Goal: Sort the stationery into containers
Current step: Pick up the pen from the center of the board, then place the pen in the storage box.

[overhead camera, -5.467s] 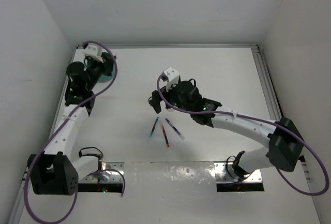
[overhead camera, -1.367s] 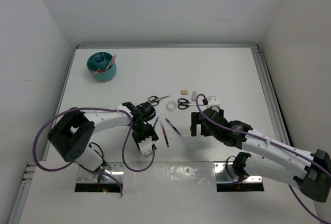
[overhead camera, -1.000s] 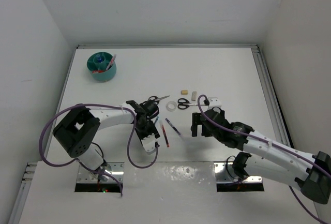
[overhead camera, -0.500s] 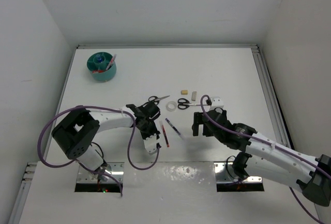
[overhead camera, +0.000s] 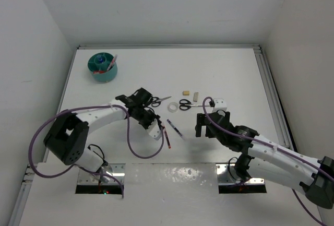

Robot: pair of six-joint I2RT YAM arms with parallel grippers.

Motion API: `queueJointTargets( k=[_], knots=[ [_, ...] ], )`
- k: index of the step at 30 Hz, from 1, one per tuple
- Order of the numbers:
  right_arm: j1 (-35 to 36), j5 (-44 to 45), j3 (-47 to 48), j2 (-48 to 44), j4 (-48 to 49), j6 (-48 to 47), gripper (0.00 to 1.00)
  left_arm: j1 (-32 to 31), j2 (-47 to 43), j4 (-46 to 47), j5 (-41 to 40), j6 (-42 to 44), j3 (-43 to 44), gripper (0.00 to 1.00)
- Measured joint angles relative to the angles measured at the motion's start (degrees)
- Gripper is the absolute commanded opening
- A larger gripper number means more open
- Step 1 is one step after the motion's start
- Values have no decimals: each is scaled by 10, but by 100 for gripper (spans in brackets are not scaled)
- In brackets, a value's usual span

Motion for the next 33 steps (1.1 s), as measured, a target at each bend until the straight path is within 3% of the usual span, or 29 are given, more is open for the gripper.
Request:
queueJointTargets(
  k=[6,10,15,18,22,26,33],
  knots=[
    [0,3,0,33,7,-6,97,60,-109,82,72,-208,0,0],
    [0,3,2,52,19,-20,98,114,-182,223,97,-443,-9,0],
    [0,0,15,77,52,-51,99,204,-236,411,40,-717,-31,0],
    [-1,-7,33,102,71,-76,99,251,-235,479,-21,-815,-16,0],
    [-5,-28,58,143,97,-103,99,335,-214,551,-78,-886,20,0],
    [-12,-50,78,181,115,-126,99,409,-170,608,-99,-904,46,0],
    [-38,-93,119,225,119,-161,99,456,-41,698,-76,-898,54,0]
  ],
)
